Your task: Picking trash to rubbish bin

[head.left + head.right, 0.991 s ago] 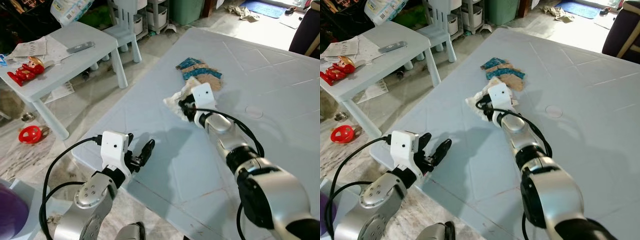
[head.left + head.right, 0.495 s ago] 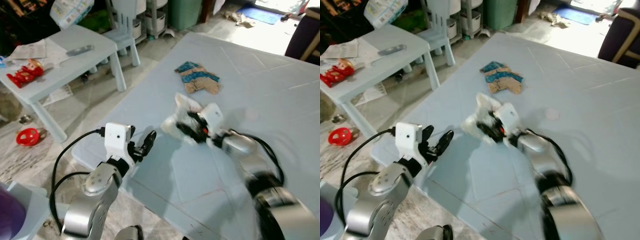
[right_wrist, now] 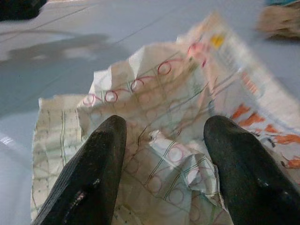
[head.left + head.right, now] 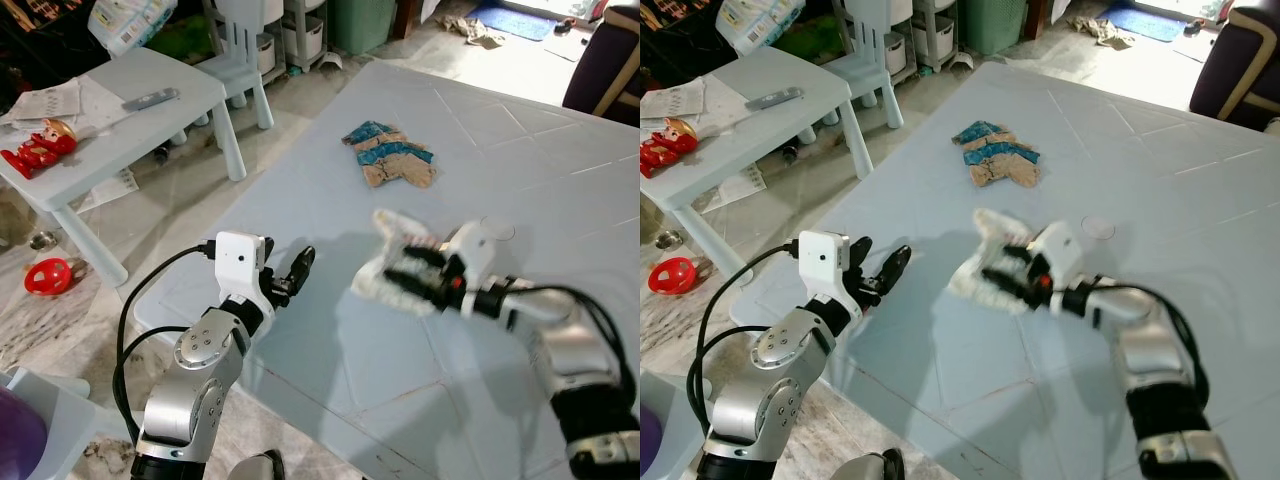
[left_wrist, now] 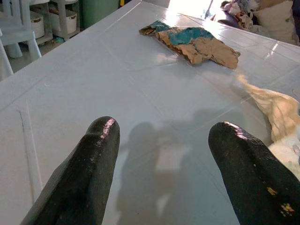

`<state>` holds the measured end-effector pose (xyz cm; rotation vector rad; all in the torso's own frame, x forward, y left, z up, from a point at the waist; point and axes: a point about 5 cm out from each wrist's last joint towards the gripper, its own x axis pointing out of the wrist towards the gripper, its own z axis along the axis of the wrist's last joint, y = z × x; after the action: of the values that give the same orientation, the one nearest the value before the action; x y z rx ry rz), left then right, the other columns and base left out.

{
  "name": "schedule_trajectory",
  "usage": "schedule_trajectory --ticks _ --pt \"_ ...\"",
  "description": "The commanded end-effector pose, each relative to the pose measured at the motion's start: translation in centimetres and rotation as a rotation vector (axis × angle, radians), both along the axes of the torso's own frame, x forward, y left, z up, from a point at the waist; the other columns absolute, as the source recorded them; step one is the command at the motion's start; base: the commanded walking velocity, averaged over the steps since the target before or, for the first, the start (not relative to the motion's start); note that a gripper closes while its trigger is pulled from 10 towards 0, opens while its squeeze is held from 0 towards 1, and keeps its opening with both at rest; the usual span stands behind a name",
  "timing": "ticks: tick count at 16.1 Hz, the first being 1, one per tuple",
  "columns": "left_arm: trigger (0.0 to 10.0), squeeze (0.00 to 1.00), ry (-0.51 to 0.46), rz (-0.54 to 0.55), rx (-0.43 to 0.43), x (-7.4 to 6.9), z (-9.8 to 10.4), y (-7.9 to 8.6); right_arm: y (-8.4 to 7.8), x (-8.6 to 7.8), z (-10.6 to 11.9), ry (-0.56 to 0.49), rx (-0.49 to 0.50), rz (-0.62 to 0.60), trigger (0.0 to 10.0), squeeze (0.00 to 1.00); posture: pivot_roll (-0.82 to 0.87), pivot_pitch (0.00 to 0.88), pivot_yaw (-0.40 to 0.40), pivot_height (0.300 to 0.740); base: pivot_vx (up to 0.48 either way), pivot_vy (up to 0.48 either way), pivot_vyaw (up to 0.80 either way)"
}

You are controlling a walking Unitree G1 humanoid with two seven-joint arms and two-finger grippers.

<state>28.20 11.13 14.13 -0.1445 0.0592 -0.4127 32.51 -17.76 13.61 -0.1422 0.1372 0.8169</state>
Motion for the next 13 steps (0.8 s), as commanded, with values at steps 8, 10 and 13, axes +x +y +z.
schedule_trajectory --ticks 8,10,13 --pt "10.0 0.0 -0.026 0.011 0.006 0.4 0.1 0.0 1.0 2.2 4.7 -0.11 0.174 -0.16 10.0 0.0 0.01 0.117 -0.014 0.74 0.0 0.0 0.0" --pt "10.0 0.0 -0.032 0.009 0.005 0.2 0.2 -0.1 1.4 3.4 4.8 -0.153 0.134 -0.245 10.0 0.0 0.03 0.123 -0.015 0.74 0.0 0.0 0.0" --pt "10.0 0.0 -0.036 0.022 0.023 -0.8 0.2 0.1 4.7 5.4 4.3 -0.206 0.059 -0.32 10.0 0.0 0.07 0.144 -0.024 0.74 0.0 0.0 0.0"
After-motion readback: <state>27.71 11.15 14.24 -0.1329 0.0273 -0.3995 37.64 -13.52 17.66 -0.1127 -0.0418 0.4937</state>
